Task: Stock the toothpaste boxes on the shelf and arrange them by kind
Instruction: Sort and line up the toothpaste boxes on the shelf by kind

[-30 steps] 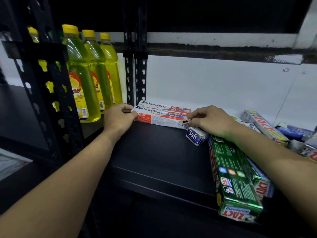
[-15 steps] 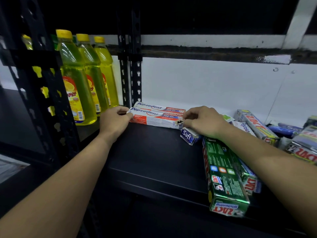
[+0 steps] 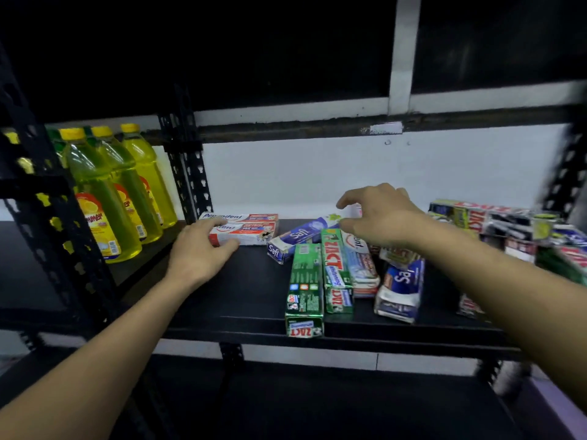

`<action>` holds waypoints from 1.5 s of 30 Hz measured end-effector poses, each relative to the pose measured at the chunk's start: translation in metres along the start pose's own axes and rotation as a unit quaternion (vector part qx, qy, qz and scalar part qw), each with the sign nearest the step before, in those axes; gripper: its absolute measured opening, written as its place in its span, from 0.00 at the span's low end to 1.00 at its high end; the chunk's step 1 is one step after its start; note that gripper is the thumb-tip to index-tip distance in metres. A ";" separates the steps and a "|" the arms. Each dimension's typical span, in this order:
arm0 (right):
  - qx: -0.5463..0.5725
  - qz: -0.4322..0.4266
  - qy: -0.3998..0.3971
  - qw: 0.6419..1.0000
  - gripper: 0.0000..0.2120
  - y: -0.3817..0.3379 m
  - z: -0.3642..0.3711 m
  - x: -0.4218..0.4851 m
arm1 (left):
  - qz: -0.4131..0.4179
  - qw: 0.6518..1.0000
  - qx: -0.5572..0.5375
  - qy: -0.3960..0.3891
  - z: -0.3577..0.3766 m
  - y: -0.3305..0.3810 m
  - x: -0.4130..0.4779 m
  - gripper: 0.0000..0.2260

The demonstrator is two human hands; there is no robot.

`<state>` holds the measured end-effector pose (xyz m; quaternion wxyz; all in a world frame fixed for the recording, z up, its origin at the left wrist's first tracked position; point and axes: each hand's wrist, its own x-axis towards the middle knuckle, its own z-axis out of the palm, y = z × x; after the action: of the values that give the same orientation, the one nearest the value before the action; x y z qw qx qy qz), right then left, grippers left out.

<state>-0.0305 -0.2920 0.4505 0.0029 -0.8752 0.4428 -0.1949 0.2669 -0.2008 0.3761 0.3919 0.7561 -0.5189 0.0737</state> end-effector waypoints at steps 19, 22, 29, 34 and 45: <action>-0.028 0.038 0.065 0.997 0.16 0.109 0.016 -0.174 | 0.162 0.924 0.125 -0.322 0.067 0.171 -0.082 0.26; -0.059 0.058 0.097 0.992 0.19 0.106 0.024 -0.175 | 0.183 0.922 0.117 -0.320 0.062 0.169 -0.080 0.22; 0.002 -0.051 0.145 0.988 0.17 0.055 0.051 -0.175 | 0.244 0.927 0.164 -0.234 0.062 0.165 -0.074 0.18; -0.045 -0.035 0.162 0.985 0.06 0.057 0.062 -0.170 | 0.255 0.922 0.191 -0.220 0.060 0.172 -0.077 0.16; -0.115 0.023 0.177 0.977 0.06 0.083 0.053 -0.185 | 0.244 0.957 0.025 -0.154 0.022 0.204 -0.062 0.14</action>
<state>-0.1749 -0.2079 0.3241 -0.1718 -0.8110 0.4754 -0.2945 0.0605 -0.2022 0.4342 0.2587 0.6179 -0.7398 0.0630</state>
